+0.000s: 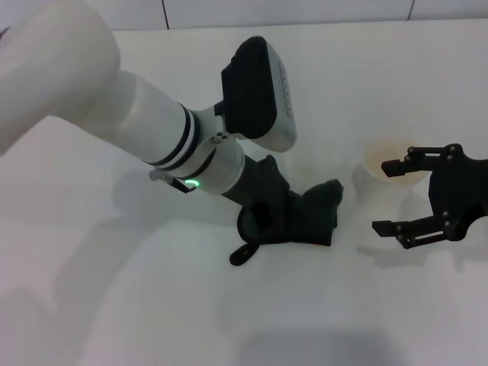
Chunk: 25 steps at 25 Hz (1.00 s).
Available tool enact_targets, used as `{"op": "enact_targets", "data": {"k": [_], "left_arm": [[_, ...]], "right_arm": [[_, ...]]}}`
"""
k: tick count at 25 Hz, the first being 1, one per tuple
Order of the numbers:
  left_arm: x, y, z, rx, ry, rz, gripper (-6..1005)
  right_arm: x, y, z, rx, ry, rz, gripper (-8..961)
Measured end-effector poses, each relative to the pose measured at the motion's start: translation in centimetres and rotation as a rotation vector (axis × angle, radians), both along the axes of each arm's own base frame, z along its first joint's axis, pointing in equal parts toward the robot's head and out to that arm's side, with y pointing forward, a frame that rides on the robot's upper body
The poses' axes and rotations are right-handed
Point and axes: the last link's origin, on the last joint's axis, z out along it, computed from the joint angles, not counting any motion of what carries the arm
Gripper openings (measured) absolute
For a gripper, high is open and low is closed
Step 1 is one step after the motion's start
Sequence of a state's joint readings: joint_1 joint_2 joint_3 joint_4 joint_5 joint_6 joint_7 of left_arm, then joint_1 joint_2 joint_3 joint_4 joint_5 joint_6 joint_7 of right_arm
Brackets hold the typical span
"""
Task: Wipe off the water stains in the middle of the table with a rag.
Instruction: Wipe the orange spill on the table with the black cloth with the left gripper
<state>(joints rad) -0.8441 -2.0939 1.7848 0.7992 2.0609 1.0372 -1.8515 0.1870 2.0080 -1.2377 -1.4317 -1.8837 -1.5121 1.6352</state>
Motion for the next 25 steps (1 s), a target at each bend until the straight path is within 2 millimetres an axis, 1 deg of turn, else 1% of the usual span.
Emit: {"op": "enact_targets", "data": {"k": [7, 12, 19, 25], "left_arm": [[0.0, -1.1, -0.8, -0.045, 0.028, -0.03, 86], [0.1, -1.2, -1.0, -0.046, 0.033, -0.046, 85], [-0.3, -0.2, -0.5, 0.006, 0.03, -0.037, 85], [-1.2, 1.4, 0.3, 0.081, 0.041, -0.015, 85]], "right_arm": [[0.0, 0.1, 0.1, 0.006, -0.003, 0.0, 872], [-0.1, 0.1, 0.0, 0.004, -0.001, 0.003, 872], [0.0, -0.1, -0.1, -0.003, -0.001, 0.003, 873], [0.0, -0.3, -0.3, -0.013, -0.001, 0.001, 873]]}}
